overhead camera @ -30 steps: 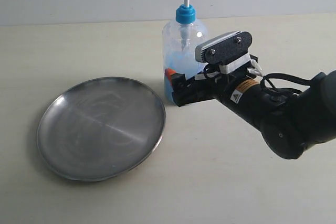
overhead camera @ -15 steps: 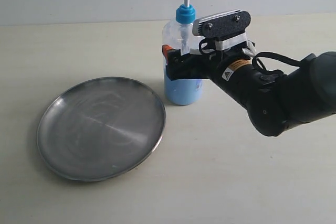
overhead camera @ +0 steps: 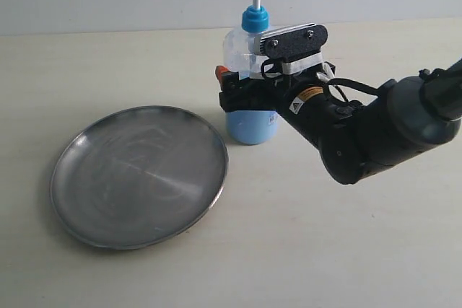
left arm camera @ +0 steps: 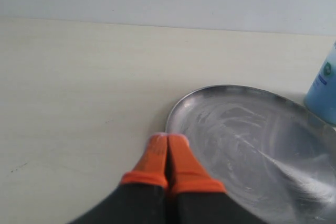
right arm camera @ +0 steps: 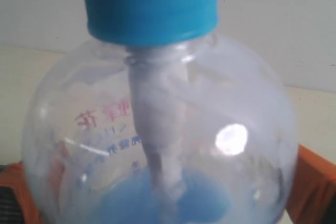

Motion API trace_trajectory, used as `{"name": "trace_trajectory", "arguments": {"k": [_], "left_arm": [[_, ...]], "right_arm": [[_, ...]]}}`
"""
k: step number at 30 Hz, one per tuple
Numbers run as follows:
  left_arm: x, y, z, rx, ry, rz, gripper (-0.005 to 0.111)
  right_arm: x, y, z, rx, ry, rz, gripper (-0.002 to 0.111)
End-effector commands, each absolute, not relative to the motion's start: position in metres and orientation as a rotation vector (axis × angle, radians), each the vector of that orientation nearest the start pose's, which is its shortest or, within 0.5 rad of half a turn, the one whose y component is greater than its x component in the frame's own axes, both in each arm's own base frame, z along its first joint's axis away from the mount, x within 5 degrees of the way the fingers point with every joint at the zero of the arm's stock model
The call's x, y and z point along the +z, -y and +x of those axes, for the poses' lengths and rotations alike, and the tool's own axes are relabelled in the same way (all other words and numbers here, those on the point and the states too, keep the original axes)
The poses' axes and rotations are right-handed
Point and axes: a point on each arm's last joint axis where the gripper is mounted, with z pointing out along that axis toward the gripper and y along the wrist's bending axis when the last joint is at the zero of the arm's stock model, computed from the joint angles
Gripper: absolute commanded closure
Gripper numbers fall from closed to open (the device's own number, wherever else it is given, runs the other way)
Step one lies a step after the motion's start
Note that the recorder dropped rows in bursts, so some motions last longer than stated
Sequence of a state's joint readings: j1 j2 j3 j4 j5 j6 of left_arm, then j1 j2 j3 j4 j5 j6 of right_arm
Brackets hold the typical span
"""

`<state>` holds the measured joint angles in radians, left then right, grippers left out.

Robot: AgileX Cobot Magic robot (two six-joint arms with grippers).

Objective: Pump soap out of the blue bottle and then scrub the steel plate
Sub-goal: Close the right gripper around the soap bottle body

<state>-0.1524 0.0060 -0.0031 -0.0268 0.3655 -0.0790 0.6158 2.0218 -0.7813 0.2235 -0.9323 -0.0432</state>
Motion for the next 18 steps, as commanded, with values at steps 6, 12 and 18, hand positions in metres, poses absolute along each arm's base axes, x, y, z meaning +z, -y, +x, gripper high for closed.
{"name": "trace_trajectory", "arguments": {"k": [6,12,18], "left_arm": [[0.1811,0.0089,0.0524,-0.192,-1.843,0.045,0.107],[0.1811,0.0089,0.0524,-0.192,-1.843,0.045,0.107],[0.1811,0.0089,0.0524,-0.192,-1.843,0.045,0.107]], "right_arm": [[0.1106,-0.2080,0.3235,0.345,-1.758,-0.319,0.006],[0.1086,-0.2048,0.3247,0.329,-1.771,-0.271,0.075],[0.1087,-0.2067,0.3240,0.335,-1.765,-0.303,0.108]]}}
